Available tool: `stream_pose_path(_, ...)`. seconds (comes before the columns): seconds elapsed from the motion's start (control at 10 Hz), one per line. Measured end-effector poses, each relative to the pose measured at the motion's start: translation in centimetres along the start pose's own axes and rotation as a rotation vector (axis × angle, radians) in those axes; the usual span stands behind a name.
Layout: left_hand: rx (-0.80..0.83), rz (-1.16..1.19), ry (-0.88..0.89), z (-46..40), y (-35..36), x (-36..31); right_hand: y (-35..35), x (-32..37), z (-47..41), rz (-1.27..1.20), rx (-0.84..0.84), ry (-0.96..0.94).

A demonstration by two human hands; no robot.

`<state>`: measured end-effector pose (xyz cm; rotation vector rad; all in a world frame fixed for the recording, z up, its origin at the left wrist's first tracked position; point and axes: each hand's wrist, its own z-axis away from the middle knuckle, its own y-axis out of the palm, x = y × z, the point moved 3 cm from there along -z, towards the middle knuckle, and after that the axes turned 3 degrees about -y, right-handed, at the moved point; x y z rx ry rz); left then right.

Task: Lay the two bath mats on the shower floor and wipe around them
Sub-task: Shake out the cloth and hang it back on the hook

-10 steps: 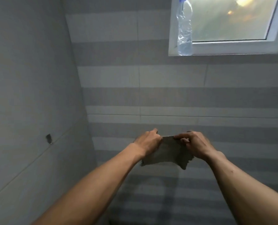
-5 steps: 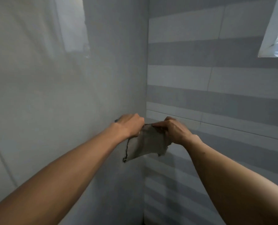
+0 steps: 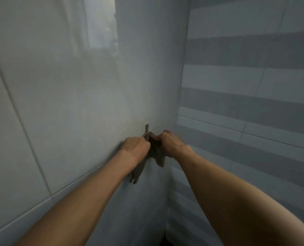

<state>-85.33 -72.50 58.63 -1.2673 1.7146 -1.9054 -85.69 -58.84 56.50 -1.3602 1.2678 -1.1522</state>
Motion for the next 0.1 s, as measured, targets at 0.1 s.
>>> stream_pose_path(0.1,0.115,0.011,0.051,0.02,0.72,-1.27,-0.47,-0.12,0.71,-0.170,0.013,0.030)
